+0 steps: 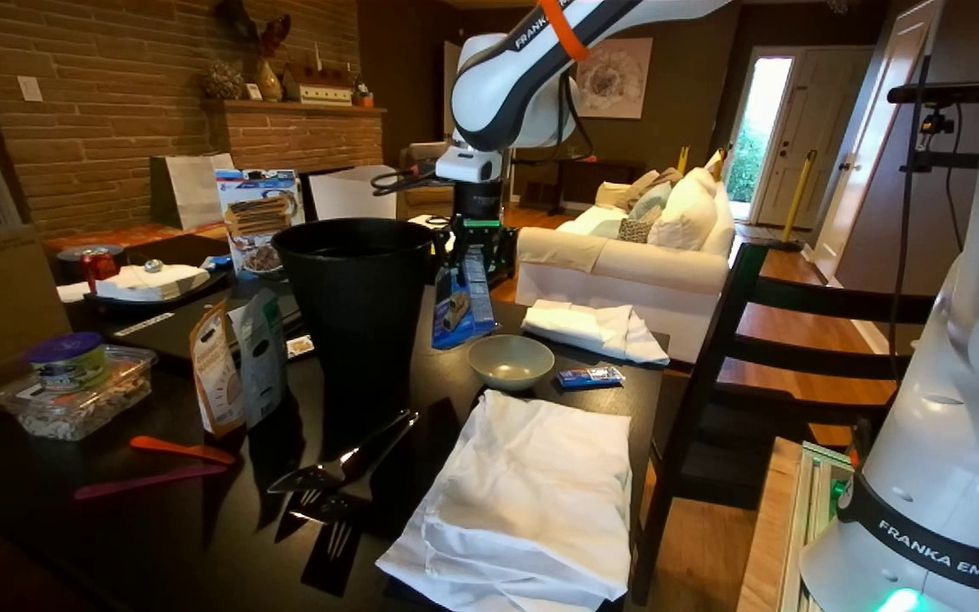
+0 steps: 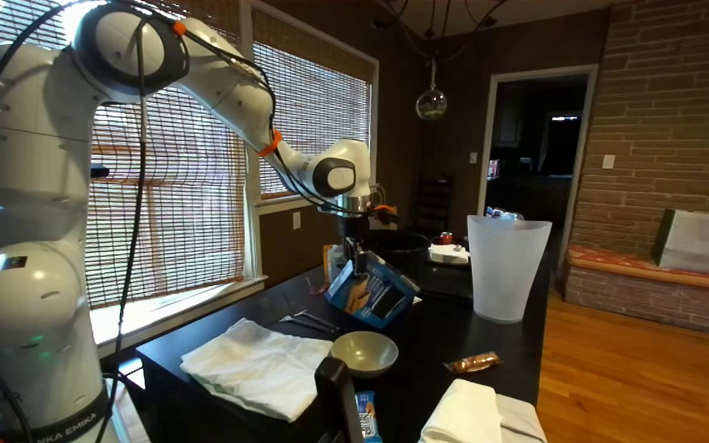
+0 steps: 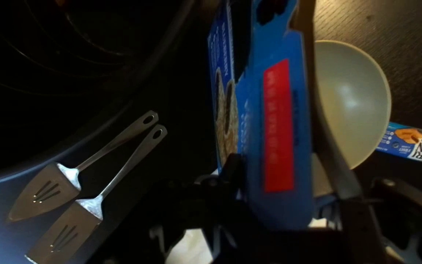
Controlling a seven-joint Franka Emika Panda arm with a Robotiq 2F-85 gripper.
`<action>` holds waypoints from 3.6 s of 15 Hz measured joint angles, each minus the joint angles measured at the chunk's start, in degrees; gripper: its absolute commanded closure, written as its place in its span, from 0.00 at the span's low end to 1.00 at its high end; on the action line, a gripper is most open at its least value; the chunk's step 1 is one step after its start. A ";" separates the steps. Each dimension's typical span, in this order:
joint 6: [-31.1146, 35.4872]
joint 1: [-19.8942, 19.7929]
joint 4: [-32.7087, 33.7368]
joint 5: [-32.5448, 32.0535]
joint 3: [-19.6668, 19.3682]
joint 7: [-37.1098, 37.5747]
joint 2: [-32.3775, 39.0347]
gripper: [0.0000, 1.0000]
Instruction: Put the object which is in the box, on the table
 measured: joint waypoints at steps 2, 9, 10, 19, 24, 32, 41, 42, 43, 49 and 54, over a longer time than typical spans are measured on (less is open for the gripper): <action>2.23 0.25 -1.23 -1.60 0.00 0.05 0.03 0.91; 11.07 1.21 -5.46 -7.81 -0.08 1.52 0.40 0.91; 12.44 1.31 -6.06 -8.60 -0.09 2.02 0.48 0.91; 21.37 2.21 -9.76 -15.97 -1.07 11.96 1.35 0.91; 23.03 2.86 -10.21 -19.48 -1.77 18.02 1.89 0.40; 23.14 3.22 -10.20 -22.35 -2.00 22.00 2.29 0.00; 16.95 2.48 -9.97 -15.64 -1.43 17.97 -0.95 0.00; 15.03 2.28 -9.76 -12.34 -1.36 15.83 -2.07 0.00; 12.65 2.00 -9.31 -8.87 -1.37 13.76 -3.16 0.00; -6.20 -0.26 -4.01 6.79 -4.62 3.56 -8.39 0.00; -11.01 -3.16 -2.90 8.45 -10.21 6.63 -9.58 0.00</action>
